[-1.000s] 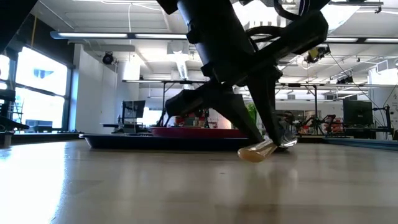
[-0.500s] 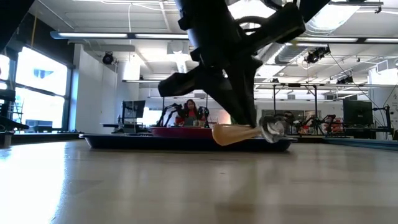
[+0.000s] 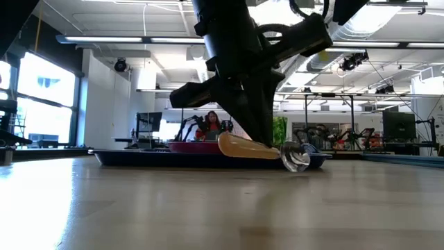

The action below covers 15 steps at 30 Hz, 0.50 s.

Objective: Pick and place plate/cup/fork/spoon on tray
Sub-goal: Put the orange spoon on the blue tray to the right of the orange fork

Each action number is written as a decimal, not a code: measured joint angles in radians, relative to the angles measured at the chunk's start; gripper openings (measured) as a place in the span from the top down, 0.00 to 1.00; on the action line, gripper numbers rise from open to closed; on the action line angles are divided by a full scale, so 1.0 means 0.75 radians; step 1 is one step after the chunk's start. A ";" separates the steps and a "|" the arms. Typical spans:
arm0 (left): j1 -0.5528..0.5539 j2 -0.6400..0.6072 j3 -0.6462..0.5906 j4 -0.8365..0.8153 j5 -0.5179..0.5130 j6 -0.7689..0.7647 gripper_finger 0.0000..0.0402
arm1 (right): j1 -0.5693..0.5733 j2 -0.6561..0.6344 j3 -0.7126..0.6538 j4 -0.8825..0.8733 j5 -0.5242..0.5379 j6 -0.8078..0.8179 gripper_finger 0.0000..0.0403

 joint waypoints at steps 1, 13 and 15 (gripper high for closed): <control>0.000 0.002 0.000 0.000 -0.001 -0.004 0.98 | 0.000 0.000 0.000 0.000 -0.013 0.009 0.72; -0.013 -0.001 -0.126 0.008 -0.002 -0.141 1.00 | 0.006 0.001 0.000 0.000 -0.108 0.025 0.72; -0.020 -0.005 -0.137 0.009 -0.014 -0.163 1.00 | 0.006 0.001 0.000 0.000 -0.108 0.025 0.72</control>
